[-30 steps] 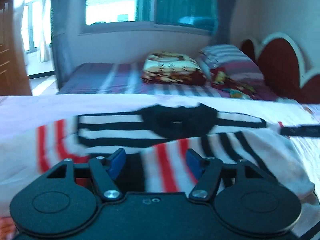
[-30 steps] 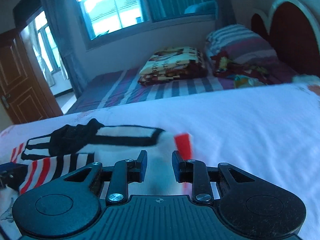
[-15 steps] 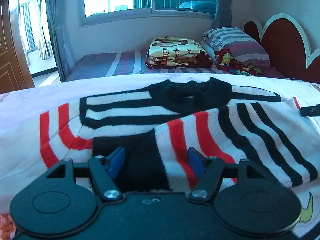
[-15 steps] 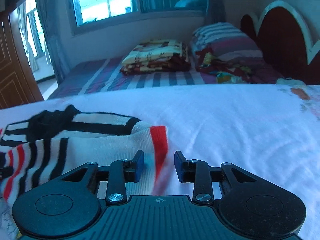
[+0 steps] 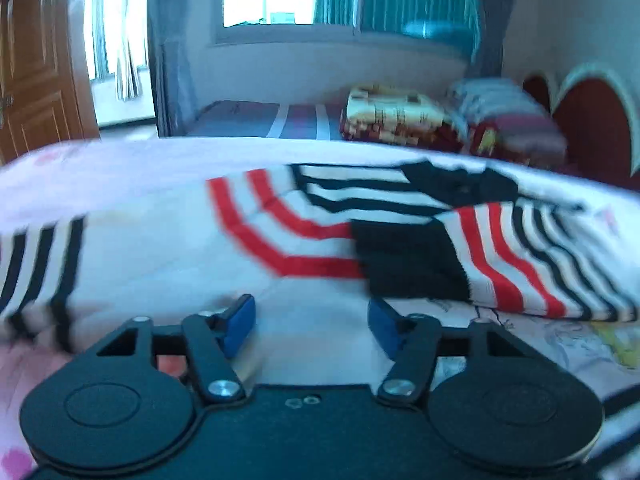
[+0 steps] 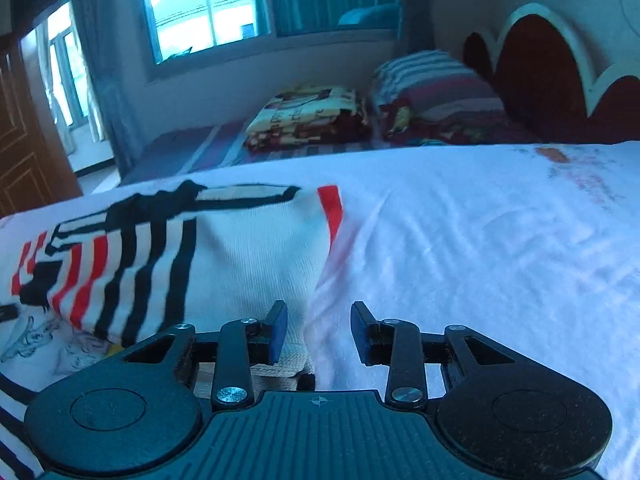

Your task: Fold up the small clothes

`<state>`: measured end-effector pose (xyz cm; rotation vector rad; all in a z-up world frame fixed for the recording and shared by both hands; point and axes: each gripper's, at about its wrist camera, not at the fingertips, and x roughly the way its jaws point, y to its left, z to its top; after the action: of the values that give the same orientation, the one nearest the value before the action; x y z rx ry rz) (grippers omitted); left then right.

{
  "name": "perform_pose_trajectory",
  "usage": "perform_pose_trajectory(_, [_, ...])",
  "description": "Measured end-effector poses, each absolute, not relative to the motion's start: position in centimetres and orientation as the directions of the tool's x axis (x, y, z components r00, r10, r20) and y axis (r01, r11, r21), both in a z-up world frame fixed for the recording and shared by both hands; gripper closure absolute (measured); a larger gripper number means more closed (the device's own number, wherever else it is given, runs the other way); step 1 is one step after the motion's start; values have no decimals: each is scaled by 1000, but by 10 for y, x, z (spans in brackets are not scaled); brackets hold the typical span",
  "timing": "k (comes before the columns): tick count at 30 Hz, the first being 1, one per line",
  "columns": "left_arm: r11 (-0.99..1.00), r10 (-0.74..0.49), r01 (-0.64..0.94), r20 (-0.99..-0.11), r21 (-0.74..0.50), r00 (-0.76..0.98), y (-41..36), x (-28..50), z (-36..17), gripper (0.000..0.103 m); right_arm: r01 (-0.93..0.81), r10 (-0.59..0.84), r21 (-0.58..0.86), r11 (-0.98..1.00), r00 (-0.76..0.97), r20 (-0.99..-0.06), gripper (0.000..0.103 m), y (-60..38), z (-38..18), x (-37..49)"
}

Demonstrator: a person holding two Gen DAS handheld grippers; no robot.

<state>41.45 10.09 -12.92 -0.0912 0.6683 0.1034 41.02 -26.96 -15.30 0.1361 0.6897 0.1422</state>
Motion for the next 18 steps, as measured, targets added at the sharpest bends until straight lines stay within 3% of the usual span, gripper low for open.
perform_pose_trajectory(3, [977, 178, -215, -613, 14, 770, 139, 382, -122, 36, -66, 159, 168, 984, 759, -631, 68, -262, -148, 402])
perform_pose_trajectory(9, [871, 266, -466, -647, -156, 714, 269, 319, -115, 38, -21, 147, 198, 980, 748, -648, 68, -238, -144, 382])
perform_pose_trajectory(11, [794, 236, -526, -644, -304, 728, 314, 300, -118, 46, -11, 148, 209, 978, 743, -653, 68, -227, -144, 379])
perform_pose_trajectory(13, [696, 206, -551, -607, -461, 768, 348, 285, -121, 47, 6, 154, 235, 972, 735, -660, 68, -219, -143, 379])
perform_pose_trajectory(18, [521, 190, -542, -529, -660, 827, 394, 276, -133, 49, 10, 168, 256, 967, 732, -661, 68, -194, -134, 386])
